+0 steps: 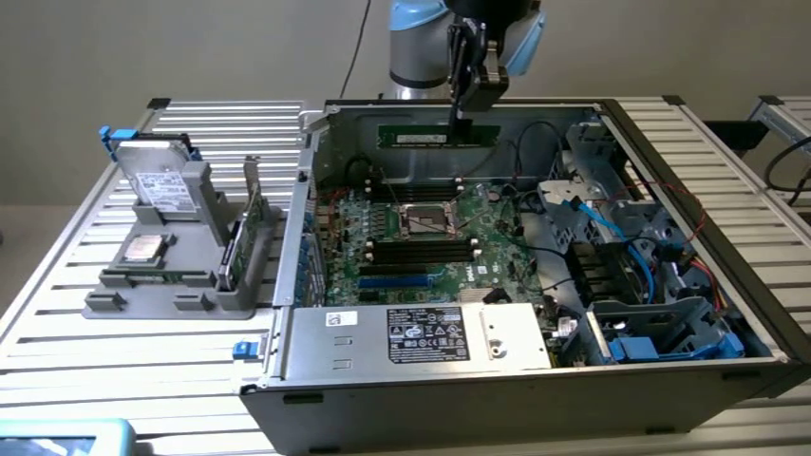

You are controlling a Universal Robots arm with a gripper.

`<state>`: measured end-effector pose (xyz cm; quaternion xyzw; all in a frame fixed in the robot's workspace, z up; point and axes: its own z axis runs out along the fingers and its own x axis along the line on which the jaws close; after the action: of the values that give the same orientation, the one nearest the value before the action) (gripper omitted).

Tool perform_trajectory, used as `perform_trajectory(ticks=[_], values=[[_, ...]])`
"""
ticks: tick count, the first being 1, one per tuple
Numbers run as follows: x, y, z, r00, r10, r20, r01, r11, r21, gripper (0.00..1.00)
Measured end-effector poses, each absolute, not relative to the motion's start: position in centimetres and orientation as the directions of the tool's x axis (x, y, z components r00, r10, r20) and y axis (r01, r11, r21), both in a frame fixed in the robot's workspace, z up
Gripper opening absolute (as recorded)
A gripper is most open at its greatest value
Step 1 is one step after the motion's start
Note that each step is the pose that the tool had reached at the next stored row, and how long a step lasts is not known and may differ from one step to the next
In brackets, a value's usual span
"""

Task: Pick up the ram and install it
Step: 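Insert the ram into the slot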

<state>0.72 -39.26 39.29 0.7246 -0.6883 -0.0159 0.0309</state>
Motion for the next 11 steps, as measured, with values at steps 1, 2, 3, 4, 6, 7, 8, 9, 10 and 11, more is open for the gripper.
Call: perform_trajectory(ticks=[1,2,3,4,6,7,8,9,10,11], values=[[0.72,-39.23,39.28,0.052,-0.998,0.019,-0.996,-0.051,0.067,0.13],[0.72,-39.19,39.27,0.052,-0.998,0.019,-0.996,-0.05,0.067,0.13],[0.72,-39.15,39.26,0.052,-0.998,0.019,-0.996,-0.051,0.067,0.13],[0.72,-39.1,39.24,0.052,-0.998,0.019,-0.996,-0.051,0.067,0.13],[0.72,-38.62,39.04,0.052,-0.998,0.019,-0.997,-0.05,0.066,0.13],[0.72,-38.49,38.96,0.049,-0.999,0.019,-0.997,-0.048,0.066,0.13],[0.72,-38.47,38.92,0.047,-0.999,0.019,-0.997,-0.045,0.065,0.13],[0.72,-38.47,38.91,0.044,-0.999,0.019,-0.997,-0.043,0.065,0.13],[0.72,-38.47,38.92,0.043,-0.999,0.02,-0.997,-0.042,0.065,0.13],[0.71,-38.47,38.92,0.043,-0.999,0.02,-0.997,-0.042,0.065,0.13]])
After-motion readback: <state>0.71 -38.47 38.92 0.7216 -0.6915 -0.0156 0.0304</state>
